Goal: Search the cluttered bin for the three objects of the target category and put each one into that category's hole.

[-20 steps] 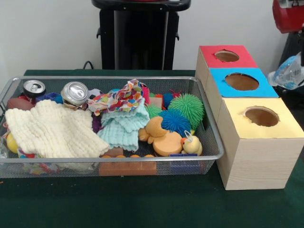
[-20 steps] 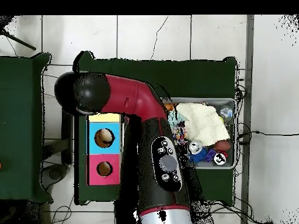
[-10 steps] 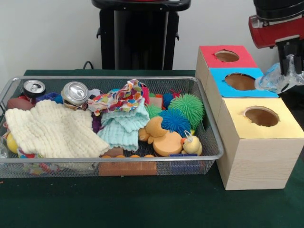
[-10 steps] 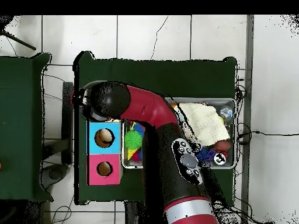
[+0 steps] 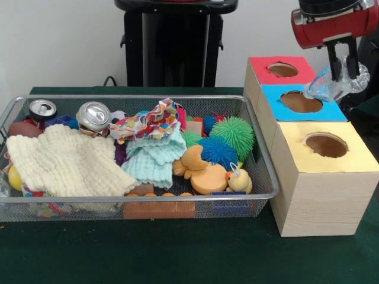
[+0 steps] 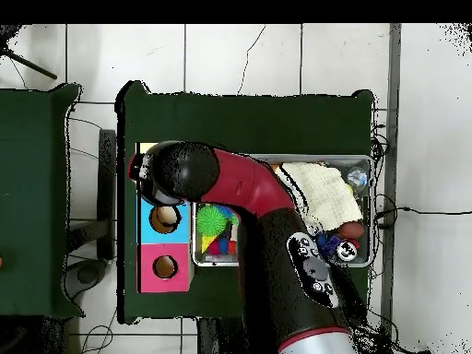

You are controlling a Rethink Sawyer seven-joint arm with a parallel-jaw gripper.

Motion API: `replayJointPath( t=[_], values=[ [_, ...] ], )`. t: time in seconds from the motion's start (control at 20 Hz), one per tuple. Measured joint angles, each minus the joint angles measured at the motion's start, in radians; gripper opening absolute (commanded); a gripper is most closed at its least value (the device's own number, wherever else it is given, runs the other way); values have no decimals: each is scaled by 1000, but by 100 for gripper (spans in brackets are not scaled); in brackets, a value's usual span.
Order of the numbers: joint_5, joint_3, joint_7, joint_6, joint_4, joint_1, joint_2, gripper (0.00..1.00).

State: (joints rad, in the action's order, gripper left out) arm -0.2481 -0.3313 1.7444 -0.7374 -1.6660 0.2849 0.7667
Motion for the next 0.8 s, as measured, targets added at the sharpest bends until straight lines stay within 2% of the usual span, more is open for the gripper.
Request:
replayJointPath(
  t=[0.4,0.8],
  values=[
    [13,-49,0,3,-69,37,17,0],
    [57,-98,0,93,-121,51,2,0]
  ],
)
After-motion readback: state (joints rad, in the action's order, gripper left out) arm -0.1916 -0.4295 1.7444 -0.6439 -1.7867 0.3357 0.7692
